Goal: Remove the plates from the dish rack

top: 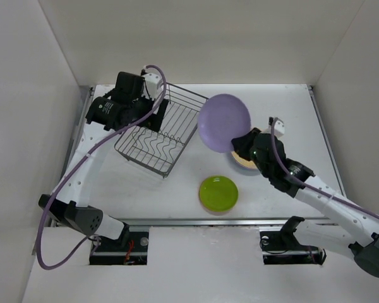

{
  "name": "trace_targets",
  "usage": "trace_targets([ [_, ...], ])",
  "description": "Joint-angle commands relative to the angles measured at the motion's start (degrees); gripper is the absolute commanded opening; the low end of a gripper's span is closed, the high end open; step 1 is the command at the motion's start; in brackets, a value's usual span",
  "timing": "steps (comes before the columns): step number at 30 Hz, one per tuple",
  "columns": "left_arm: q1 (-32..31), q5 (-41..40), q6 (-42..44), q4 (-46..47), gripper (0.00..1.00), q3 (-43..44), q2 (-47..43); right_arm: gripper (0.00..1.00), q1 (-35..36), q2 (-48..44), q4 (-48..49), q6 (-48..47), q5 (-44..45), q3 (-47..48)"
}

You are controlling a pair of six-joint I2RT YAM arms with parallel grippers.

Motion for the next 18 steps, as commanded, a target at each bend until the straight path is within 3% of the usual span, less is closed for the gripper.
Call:
trace_targets([
  [1,0.04,-18.38,-5.22,4.91,1.0,-0.01,-2.65,0.0,-6.01,-0.63,-14.99,13.2,13.08,3.8],
  [8,0.04,-22.44,-2.24,8.07,1.0,-7.55,-7.91,0.0,-19.03,2.0,-13.95,15.23,9.15,-1.29],
  [16,0.04,-24.29,0.14,8.88,1.0,-11.43,-9.24,0.0,-23.18,12.71,-11.05,15.32,1.75,-1.82],
  [18,0.04,-24.29,0.14,8.88,1.0,-11.95,-9.24,0.07,-23.71,14.04,-11.66,15.32,1.13,-1.82],
])
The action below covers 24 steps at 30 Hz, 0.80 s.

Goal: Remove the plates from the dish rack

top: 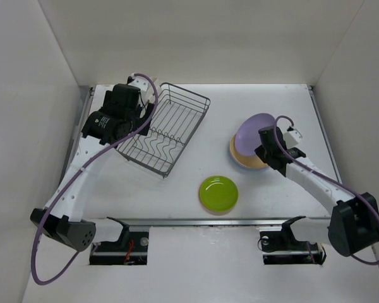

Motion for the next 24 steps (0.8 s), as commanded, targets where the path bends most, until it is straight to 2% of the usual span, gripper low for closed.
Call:
trace_targets([
  [1,0.02,-1.97,0.82,2.45,1.0,-1.31,-1.51,0.1,-0.71,1.02,1.56,1.16,-2.95,-0.27],
  [2,0.02,-1.97,0.82,2.45,1.0,-1.32,-1.51,0.12,-0.71,1.71,1.56,1.77,-3.48,-0.79],
  [4,0.02,-1.36,1.34,2.45,1.0,-1.32,-1.51,0.27,-0.71,1.72,1.56,2.39,-4.1,-2.11],
  [6,0.02,-0.83,1.35,2.45,1.0,-1.32,-1.51,0.57,-0.71,1.72,2.17,2.39,-4.1,-3.78],
  [7,0.02,-0.83,1.35,1.93,1.0,-1.32,-1.51,0.79,-0.71,1.03,2.17,2.39,-4.63,-3.79],
  [10,0.02,-0.31,1.35,1.93,1.0,-1.32,-1.51,0.95,-0.71,-0.82,0.24,1.87,-5.16,-4.31],
  [12,0.02,0.23,1.35,1.4,1.0,-0.71,-1.51,0.99,-0.71,-2.23,-1.16,1.86,-4.63,-3.79],
  [16,0.02,1.63,0.82,0.87,1.0,0.52,-0.98,0.99,-0.71,-7.31,-5.46,1.24,-3.14,-3.08],
  [24,0.02,2.16,0.82,0.34,1.0,1.58,0.07,0.99,-0.71,-18.66,-8.38,2.39,-7.27,-5.19],
])
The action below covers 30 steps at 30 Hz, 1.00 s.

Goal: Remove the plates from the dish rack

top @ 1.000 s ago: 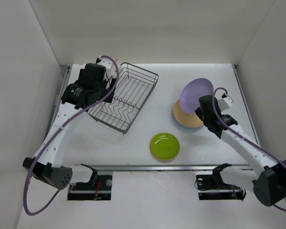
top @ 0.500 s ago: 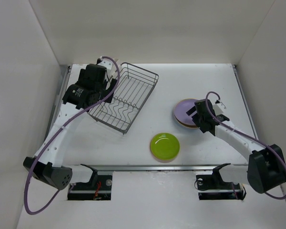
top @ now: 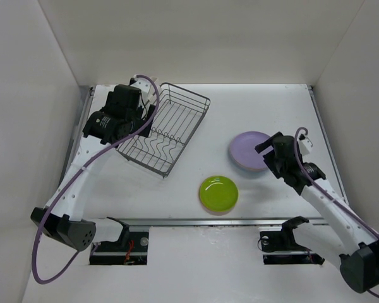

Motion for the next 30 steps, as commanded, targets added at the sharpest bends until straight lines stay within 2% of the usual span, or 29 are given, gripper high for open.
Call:
trace_targets([
  [1,0.02,0.24,-0.01,-0.01,1.0,2.48,0.01,0.99,-0.21,-4.89,-2.87,0.75,-1.15,-0.87],
  [5,0.02,0.24,-0.01,-0.53,1.0,3.71,0.01,0.99,-0.21,-7.45,2.65,-0.92,-1.15,-2.53],
  [7,0.02,0.24,0.51,-0.01,1.0,3.01,0.01,0.99,-0.21,-3.69,6.87,-2.15,-1.15,-3.24],
  [9,0.02,-0.29,0.52,-0.01,1.0,3.01,0.01,0.99,-0.21,1.13,8.46,-3.11,0.34,-0.88],
  [13,0.02,-0.99,0.52,-0.53,1.0,3.01,-0.51,0.99,-1.52,20.17,6.29,-4.88,1.05,6.41],
  [16,0.02,-0.99,0.52,-0.53,1.0,2.48,-1.05,0.99,-1.53,25.67,5.65,-4.88,1.05,8.19],
  [22,0.02,-0.47,-0.01,-0.53,1.0,2.48,-1.05,0.99,-1.53,23.84,8.56,-3.65,1.05,4.24],
  [30,0.02,0.06,-0.01,-0.53,1.0,2.48,-0.43,0.99,-1.53,21.99,6.53,-6.8,3.69,8.0],
])
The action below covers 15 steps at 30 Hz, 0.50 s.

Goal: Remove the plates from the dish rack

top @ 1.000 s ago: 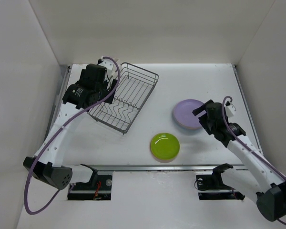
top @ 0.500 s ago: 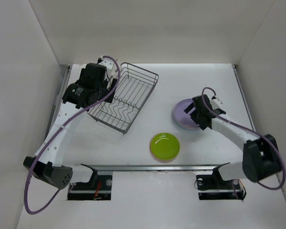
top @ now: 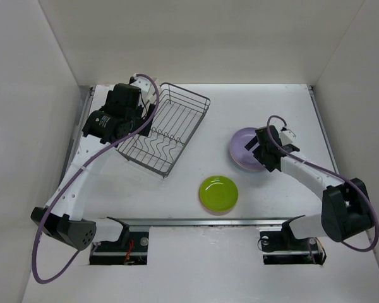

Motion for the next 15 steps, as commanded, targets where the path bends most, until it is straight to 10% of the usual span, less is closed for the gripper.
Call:
trace_targets([
  [1,0.02,0.02,-0.05,0.03,1.0,1.37,-0.8,0.99,-0.39,0.3,-0.31,-4.33,2.29,4.29],
  [15,0.02,-0.51,-0.05,-0.49,1.0,1.37,-0.8,0.99,0.93,21.14,-7.26,-14.64,7.65,17.58],
])
